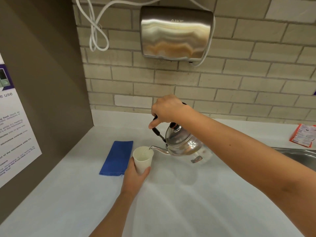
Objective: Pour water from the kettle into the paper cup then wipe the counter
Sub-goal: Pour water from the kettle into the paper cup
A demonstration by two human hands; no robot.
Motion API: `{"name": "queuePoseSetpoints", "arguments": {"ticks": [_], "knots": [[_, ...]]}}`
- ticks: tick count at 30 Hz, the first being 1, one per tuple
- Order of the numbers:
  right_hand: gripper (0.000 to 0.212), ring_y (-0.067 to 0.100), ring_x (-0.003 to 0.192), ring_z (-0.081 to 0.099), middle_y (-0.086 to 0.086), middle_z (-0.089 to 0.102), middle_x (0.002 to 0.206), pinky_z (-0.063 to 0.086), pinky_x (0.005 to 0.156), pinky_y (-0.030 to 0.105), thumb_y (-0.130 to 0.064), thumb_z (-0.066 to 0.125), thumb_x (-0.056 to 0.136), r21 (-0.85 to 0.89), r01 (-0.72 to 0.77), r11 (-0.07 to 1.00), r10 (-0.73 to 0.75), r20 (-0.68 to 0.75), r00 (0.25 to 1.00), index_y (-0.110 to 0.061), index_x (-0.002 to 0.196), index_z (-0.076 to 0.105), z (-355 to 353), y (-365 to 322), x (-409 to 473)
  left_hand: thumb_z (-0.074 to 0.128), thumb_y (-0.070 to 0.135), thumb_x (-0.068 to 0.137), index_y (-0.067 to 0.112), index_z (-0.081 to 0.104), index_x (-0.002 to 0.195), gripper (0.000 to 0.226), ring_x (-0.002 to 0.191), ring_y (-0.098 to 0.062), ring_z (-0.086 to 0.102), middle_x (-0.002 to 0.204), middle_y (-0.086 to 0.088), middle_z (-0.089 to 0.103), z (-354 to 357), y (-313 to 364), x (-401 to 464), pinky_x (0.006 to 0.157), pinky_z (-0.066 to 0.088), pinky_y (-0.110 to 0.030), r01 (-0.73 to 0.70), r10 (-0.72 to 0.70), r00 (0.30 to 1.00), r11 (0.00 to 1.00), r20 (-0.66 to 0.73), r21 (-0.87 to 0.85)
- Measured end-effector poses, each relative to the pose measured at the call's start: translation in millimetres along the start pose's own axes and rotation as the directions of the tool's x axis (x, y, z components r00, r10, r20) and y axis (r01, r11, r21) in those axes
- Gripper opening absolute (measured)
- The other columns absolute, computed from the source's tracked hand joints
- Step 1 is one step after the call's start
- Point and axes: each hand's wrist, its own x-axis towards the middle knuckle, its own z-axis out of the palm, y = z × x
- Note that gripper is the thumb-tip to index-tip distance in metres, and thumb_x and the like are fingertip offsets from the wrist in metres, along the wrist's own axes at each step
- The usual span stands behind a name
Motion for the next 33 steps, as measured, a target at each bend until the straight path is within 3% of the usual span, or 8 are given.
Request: {"name": "queuePoseSetpoints", "arguments": {"ticks": [4, 33], "knots": [[0.059, 0.014, 0.05, 0.039, -0.002, 0.04, 0.058, 0.029, 0.046, 0.023, -0.069, 0.048, 0.079, -0.008, -0.011, 1.0, 0.011, -0.011, 1.0, -0.011, 0.072, 0.053, 0.1, -0.7, 0.8, 0.075, 0.03, 0.074, 0.023, 0.04, 0.127, 0.064, 0.102, -0.015, 0.054, 0.113, 0.006, 0.054, -0.1, -0.3, 0.2, 0.081, 0.044, -0.027, -0.002, 0.002, 1.0, 1.0, -0.001, -0.009], [0.059, 0.013, 0.05, 0.041, -0.004, 0.043, 0.055, 0.03, 0.045, 0.023, -0.07, 0.049, 0.078, -0.018, -0.031, 0.999, 0.032, 0.019, 0.999, -0.012, 0.073, 0.053, -7.2, -7.0, 4.3, 0.076, 0.032, 0.072, 0.022, 0.04, 0.126, 0.066, 0.103, -0.017, 0.055, 0.114, 0.004, 0.055, -2.1, -2.5, 2.3, 0.084, 0.047, -0.029, 0.005, -0.005, 1.0, 1.0, 0.01, 0.004]]}}
